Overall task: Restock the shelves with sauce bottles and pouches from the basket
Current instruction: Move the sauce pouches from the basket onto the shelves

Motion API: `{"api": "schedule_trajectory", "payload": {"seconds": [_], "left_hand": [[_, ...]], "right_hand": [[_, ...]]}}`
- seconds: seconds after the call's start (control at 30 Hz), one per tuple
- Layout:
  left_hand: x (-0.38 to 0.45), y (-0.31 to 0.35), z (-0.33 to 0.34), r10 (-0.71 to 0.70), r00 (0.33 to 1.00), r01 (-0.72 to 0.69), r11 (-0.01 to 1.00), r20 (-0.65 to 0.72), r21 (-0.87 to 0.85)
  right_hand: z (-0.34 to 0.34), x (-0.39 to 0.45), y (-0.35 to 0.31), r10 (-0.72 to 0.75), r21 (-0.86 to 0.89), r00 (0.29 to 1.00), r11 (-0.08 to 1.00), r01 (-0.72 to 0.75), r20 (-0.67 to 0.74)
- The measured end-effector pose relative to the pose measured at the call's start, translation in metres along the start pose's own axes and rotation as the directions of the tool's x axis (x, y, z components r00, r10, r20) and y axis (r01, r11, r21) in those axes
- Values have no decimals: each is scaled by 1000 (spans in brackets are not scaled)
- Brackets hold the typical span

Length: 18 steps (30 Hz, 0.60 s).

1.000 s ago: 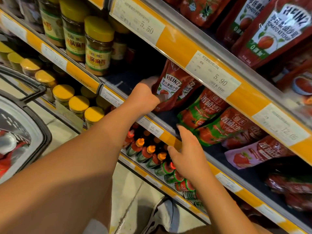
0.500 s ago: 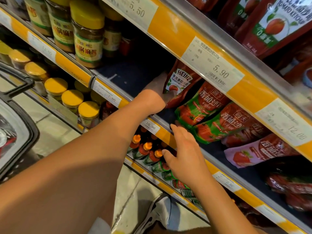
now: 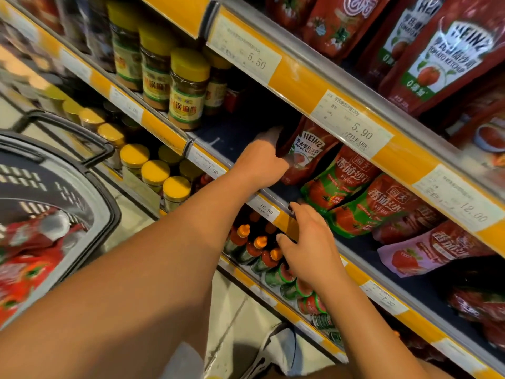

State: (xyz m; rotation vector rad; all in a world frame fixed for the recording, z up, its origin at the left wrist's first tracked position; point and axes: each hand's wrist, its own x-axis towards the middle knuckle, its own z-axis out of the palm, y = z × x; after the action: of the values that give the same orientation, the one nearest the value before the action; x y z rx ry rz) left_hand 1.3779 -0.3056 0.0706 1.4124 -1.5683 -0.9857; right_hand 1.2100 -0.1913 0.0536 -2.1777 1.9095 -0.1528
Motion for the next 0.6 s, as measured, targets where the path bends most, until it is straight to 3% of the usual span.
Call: {"api": "schedule_trajectory", "payload": {"seconds": [0.17, 0.3, 0.4, 0.47, 0.6], "left_hand": [[-30, -1, -51, 35, 998, -32, 998, -53, 61], [-66, 1, -102, 32, 999, -32, 999, 42, 3], [-103, -7, -149, 28, 996, -37, 993, 85, 110], [-135, -22, -183, 3, 999, -10, 985, 41, 170], [-211, -63, -243, -60, 994, 72, 989, -91, 132]], "right_hand": [[-8, 3, -50, -74, 210, 994, 974, 91, -85], [-13, 6, -98, -101, 360, 987, 922, 139, -122], [-12, 5, -127, -131, 402, 979, 897, 183, -154], [-10, 1, -146, -168, 429, 971, 875, 226, -169], [-4, -3, -188, -211, 485, 971, 841, 241, -116]]}}
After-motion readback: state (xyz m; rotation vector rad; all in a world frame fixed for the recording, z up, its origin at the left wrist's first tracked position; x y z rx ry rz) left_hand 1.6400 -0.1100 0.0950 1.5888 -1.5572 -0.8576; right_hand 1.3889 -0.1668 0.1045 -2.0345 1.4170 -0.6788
